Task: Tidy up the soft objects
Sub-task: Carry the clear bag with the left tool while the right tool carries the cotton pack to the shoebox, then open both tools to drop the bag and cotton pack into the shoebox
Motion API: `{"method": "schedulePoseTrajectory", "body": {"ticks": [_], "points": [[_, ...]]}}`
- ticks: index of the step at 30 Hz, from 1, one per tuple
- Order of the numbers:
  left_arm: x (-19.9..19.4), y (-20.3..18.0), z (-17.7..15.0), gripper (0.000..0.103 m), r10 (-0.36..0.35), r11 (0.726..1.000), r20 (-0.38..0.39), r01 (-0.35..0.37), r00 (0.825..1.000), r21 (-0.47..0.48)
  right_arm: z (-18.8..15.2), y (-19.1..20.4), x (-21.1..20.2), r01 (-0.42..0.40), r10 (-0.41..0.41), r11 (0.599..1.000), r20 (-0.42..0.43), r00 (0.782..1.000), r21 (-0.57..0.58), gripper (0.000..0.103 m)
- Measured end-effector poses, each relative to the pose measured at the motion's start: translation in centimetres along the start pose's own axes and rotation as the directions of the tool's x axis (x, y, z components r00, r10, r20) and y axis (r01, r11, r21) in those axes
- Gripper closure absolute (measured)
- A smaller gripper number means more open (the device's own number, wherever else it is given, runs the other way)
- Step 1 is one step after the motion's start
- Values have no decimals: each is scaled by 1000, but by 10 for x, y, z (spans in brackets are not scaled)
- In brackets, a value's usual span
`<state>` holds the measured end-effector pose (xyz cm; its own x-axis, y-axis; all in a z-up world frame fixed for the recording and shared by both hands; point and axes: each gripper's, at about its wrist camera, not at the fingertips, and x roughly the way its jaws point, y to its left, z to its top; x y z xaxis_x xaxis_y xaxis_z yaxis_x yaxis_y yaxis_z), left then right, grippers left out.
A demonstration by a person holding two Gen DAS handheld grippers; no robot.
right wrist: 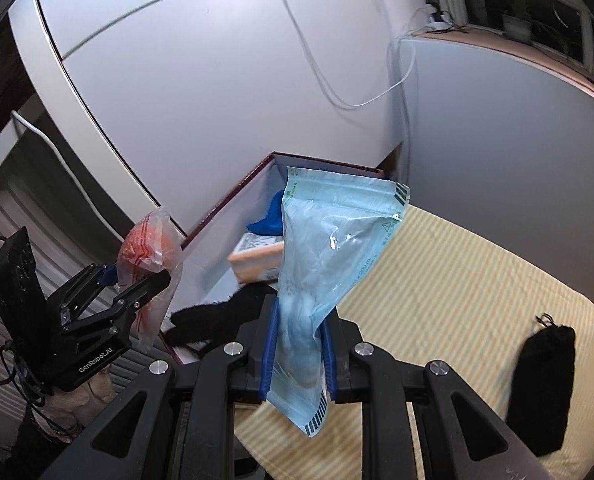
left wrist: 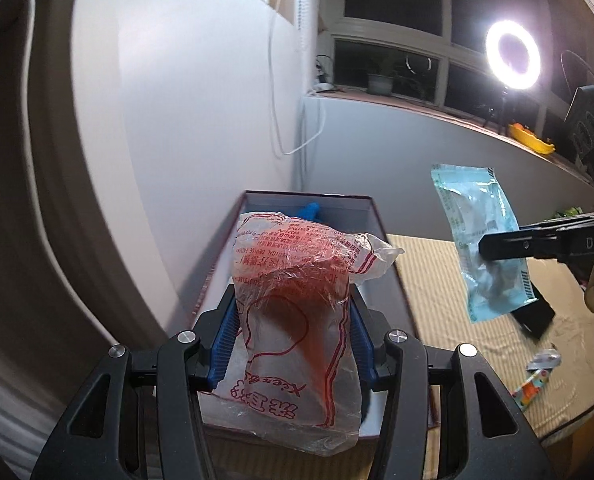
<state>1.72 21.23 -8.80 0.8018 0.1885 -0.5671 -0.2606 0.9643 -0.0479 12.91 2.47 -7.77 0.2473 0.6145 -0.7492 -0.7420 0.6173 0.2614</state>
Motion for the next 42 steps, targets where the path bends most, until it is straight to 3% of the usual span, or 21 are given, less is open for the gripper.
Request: {"method": "schedulePoseTrajectory", "body": {"ticks": [7,20,24,28,42], "points": [[12,13,6,54,45,998,19,-44,999,-39,21,24,36,-13,13,1000,-22,1000,-3,85],[41,23,6,53,58,997,-33,-60,998,-54,32,42,88,-13,14,1000,-92,996,9,84],[43,24,7,49,60,996,-40,-62,997,-57,34,42,93,1,0,1000,-88,996,14,78],[40,24,9,35,61,996,-28,-63,998,-59,39,39,92,8,-7,1000,-72,997,17,52],[25,16,4,35,45,997,-11,-46,999,-66,29,23,68,3,-1,999,-50,999,36,51]]}}
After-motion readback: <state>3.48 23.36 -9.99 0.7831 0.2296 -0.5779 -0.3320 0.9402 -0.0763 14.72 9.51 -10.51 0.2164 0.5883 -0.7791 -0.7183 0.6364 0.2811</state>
